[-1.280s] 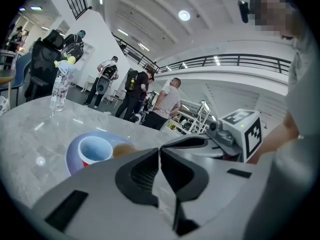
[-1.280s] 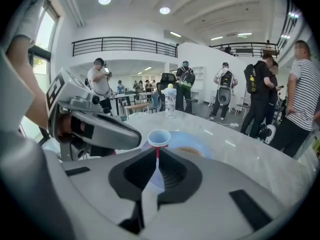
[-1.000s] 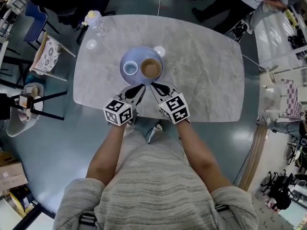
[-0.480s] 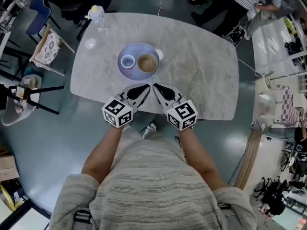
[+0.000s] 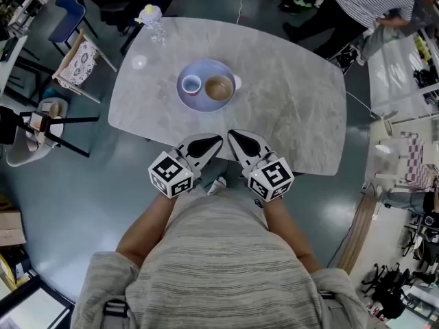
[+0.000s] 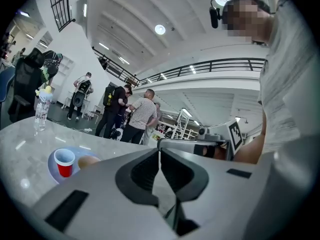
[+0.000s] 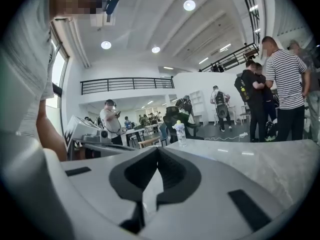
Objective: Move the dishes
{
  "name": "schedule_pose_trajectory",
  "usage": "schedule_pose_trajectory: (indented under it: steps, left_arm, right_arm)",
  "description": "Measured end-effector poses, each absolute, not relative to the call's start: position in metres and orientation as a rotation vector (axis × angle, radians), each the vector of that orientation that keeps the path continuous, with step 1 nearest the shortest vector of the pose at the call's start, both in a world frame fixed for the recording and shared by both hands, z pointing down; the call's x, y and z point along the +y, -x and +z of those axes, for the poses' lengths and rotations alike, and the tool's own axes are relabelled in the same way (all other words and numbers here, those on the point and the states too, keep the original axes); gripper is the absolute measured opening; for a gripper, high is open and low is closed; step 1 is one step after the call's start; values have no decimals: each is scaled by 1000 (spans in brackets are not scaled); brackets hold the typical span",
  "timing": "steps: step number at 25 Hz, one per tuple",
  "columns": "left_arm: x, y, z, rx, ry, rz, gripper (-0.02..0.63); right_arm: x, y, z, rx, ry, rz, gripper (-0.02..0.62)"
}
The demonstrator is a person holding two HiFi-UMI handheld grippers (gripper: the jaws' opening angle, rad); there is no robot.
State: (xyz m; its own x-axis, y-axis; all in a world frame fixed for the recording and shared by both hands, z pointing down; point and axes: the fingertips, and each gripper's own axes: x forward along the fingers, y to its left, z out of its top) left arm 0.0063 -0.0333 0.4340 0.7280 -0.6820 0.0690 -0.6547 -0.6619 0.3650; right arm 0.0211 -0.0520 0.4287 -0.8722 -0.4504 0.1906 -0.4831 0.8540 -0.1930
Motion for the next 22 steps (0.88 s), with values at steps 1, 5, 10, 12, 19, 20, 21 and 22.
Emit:
schedule_pose_trajectory:
  steps: [1,5,10,12,19,20,21,22]
  left_arm:
    - [-29,-7,431,-1030,-2565,-109,28]
    - [-15,-4,425,-1026,-2582,-106,28]
    - [-14,-1,421,-1032,-2596,-104,28]
    - [-15,2,418,-1044,-2599,-110,28]
    - [-16,2,413,-1065,-2615,-111,28]
    - [-15,2,412,-1068,-2614,-110,28]
    - [-14,2,412,-1070,-2613,-111,28]
    - [-13,1,412,-1072,-2612,-113,28]
  right_arm:
    - [-47,-21,426,-2898,-726,358,18]
    - [-28,-18,421,-2914,-686,356,18]
    - [-20,-8,418,-2918,-640,333,17]
    - [-21,-5,415,-2911,-633,296,17]
    - [-22,-6,412,-2915,-632,291,17]
    - [-21,-6,413,-2915,-628,292,17]
    - [-20,-6,413,-2914,-624,291,17]
    - [-19,-6,413,-2914,-622,289,17]
